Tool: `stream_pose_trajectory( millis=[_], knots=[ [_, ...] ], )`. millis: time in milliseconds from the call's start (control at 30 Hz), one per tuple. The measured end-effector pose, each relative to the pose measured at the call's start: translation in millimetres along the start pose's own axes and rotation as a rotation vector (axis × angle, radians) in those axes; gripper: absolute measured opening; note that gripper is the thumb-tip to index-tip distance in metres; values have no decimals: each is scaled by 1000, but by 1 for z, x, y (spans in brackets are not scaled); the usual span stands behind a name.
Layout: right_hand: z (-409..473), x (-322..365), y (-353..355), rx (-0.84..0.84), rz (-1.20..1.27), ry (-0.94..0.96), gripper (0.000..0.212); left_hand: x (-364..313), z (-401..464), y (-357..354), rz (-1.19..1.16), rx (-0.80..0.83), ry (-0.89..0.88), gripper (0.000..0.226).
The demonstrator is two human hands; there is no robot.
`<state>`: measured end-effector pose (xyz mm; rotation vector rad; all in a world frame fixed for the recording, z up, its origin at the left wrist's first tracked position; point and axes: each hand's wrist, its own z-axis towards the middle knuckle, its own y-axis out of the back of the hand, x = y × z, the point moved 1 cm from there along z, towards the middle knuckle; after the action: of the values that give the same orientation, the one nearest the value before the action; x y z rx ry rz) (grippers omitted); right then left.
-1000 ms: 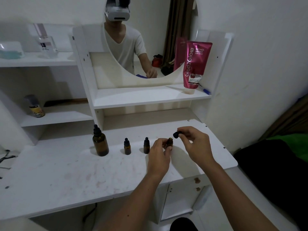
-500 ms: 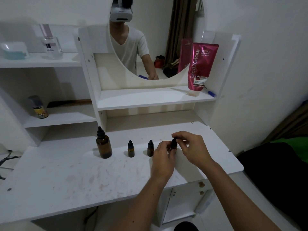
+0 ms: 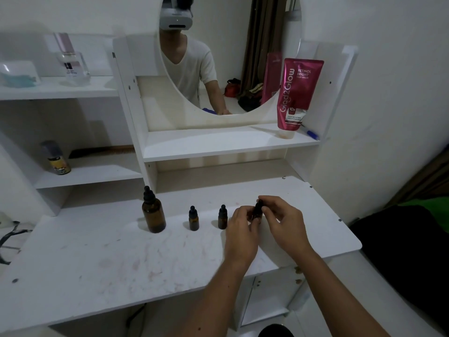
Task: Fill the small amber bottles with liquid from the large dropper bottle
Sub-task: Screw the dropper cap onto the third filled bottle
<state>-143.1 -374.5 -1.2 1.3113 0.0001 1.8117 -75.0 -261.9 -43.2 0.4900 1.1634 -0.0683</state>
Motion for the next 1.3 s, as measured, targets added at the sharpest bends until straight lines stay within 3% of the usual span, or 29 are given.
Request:
stream_pose_trajectory(
  millis=[233,533,1133,1300],
  knots=[
    [0,-2,4,-146,61,5,26,-15,5,-5,-37,-20,-24,20],
    [-13,-21,-13,-108,233,-88,25,6,-2,-3,56,10,-7,20],
    [-8,-10,-17,-94,206,-75,25,4,2,5,54,-4,-19,20],
    [-8,-11,-16,-157,144,-56,25,3,1,5,58,-5,-15,21]
  ],
)
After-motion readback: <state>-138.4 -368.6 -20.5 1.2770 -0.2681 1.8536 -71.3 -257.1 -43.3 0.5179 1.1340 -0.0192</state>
